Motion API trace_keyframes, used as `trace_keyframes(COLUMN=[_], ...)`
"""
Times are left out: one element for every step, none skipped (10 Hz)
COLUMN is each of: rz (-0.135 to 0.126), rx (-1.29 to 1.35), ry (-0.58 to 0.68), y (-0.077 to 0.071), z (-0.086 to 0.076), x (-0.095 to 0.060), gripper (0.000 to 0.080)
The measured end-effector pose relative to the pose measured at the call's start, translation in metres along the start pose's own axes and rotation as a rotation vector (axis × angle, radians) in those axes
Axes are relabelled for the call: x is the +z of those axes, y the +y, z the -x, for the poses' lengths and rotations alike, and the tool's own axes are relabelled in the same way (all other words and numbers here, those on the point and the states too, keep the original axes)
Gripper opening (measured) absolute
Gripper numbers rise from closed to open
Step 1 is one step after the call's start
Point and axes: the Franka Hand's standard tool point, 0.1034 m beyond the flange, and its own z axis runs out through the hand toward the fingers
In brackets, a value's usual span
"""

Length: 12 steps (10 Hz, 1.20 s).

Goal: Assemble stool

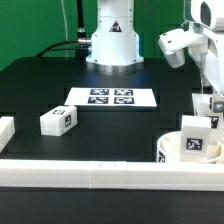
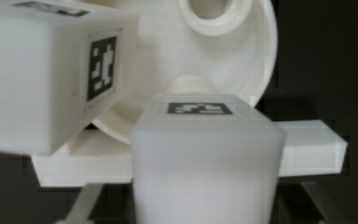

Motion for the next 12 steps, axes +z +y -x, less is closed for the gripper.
trace_keyframes(rz=[0.0,0.0,0.001,0.006,0.009,0.01,0.012,0.013,0.013,0.014,0.017,0.022], rx=[0.074,0.17,0.225,0.337,0.443,0.478,0.558,0.65,0.726,0.801,0.887,0.949], ry=[0.0,0.0,0.002,0.006,0.009,0.009,0.011,0.013,0.014,0.016,0.019,0.025], y=[0.0002,0.0004,0.0007,0.0017,0.0025,0.0026,0.0028,0.003,0.0032,0.0036,0.0045,0.0056], z=[0.0002,0.0001,-0.0002,-0.0008,-0.0015,-0.0018,-0.0027,-0.0034,-0.0041,-0.0042,-0.0047,-0.0049], x=[0.0002,0.0,0.0001,-0.0001,-0.0002,-0.0003,-0.0004,-0.0005,-0.0007,-0.0009,-0.0013,-0.0015], gripper=[0.0337,0.0338,0.0338,0.0338,0.0338,0.0338,0.0338,0.0338,0.0338,0.0338,0.0338,0.0338])
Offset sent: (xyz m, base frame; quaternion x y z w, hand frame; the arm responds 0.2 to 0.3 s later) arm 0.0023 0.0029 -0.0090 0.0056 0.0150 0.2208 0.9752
